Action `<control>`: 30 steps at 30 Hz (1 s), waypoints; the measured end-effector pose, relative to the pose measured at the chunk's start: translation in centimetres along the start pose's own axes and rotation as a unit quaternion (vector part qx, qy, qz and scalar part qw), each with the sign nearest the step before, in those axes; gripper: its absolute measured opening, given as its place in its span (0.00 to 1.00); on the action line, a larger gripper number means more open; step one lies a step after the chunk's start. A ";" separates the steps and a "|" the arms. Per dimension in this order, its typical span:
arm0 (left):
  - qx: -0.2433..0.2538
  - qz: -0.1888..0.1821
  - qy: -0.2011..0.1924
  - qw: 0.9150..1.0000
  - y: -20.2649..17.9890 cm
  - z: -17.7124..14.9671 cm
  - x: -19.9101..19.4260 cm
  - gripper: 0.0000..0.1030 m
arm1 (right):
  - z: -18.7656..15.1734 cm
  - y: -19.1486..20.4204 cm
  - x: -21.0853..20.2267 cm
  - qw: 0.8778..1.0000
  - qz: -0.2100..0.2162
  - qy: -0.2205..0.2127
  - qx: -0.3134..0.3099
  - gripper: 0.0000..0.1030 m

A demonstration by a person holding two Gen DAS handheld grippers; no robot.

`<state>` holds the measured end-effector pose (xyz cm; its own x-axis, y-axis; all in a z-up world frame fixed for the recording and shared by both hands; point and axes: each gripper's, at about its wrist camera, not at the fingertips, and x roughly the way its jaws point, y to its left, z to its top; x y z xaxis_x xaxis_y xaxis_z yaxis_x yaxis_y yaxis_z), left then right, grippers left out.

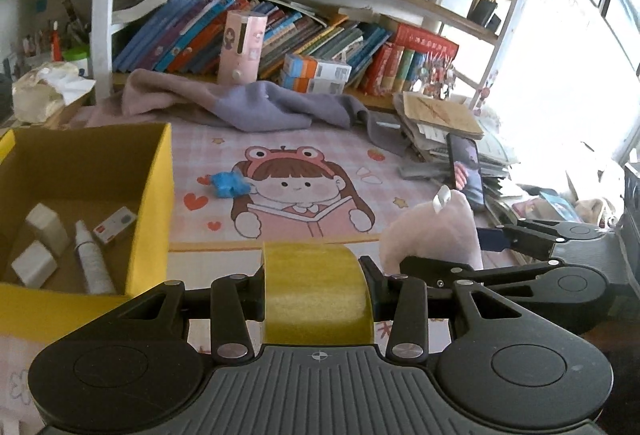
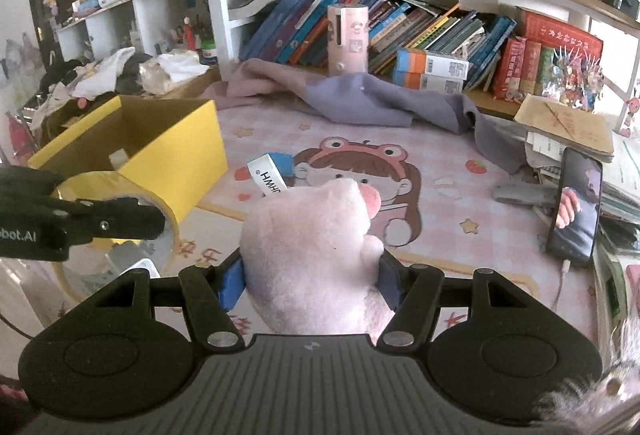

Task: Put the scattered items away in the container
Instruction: 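Carry the tape roll and plush pig over the yellow box with both tools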

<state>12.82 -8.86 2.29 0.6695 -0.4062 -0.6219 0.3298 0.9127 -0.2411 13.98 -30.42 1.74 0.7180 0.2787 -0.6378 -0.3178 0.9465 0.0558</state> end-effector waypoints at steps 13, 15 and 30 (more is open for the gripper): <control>-0.055 -0.004 -0.005 0.998 5.3 -5.4 -6.4 0.39 | -2.3 8.6 -1.9 1.000 -0.010 0.018 -0.017 0.61; -0.059 -0.001 -0.008 0.998 6.1 -6.3 -7.5 0.39 | -2.9 10.4 -2.4 0.999 -0.008 0.022 -0.029 0.61; -0.042 0.045 -0.009 0.998 11.3 -10.8 -14.8 0.39 | -6.0 21.6 -3.9 0.997 0.038 0.029 -0.053 0.61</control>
<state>-0.56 7.91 0.75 0.7067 -0.3223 -0.6299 0.2107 0.9457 -0.2475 0.60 -12.02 0.83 0.6539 0.3357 -0.6781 -0.4355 0.8998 0.0255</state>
